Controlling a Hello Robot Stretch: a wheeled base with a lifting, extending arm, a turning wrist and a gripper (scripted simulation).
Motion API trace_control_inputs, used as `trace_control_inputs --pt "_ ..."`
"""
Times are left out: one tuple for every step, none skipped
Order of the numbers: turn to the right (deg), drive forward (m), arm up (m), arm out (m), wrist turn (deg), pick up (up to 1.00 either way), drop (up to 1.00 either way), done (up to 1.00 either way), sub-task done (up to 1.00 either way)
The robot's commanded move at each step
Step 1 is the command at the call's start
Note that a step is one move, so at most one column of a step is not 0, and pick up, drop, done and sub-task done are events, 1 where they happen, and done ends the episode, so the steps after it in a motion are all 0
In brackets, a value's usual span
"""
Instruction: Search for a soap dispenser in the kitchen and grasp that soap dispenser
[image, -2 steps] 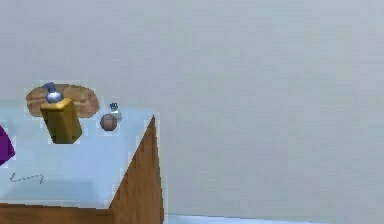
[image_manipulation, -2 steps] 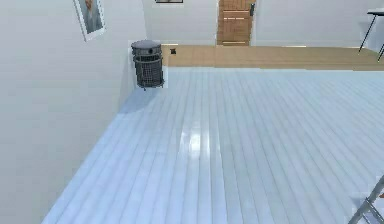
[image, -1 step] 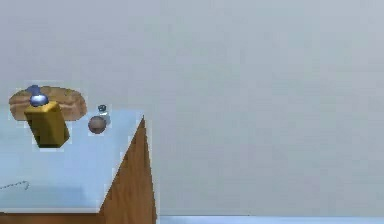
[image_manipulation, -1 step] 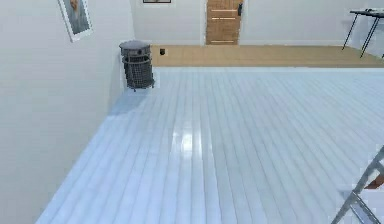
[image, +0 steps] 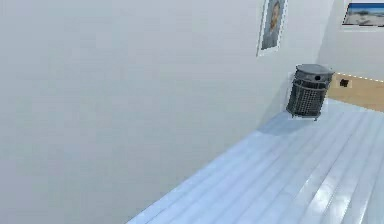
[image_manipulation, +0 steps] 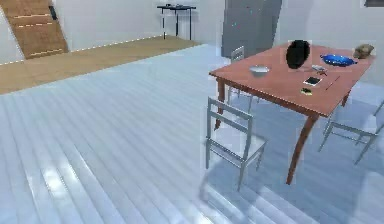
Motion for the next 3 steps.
trace_control_inputs --pt "45.0 0.00 0.00 0.00 0.0 0.00 0.00 0.00 0.00" --pt "0.0 0.15 0.00 0.00 0.0 0.00 0.00 0.00 0.00" --pt "-45.0 0.00 0.00 0.00 0.0 0.00 0.00 0.00 0.00"
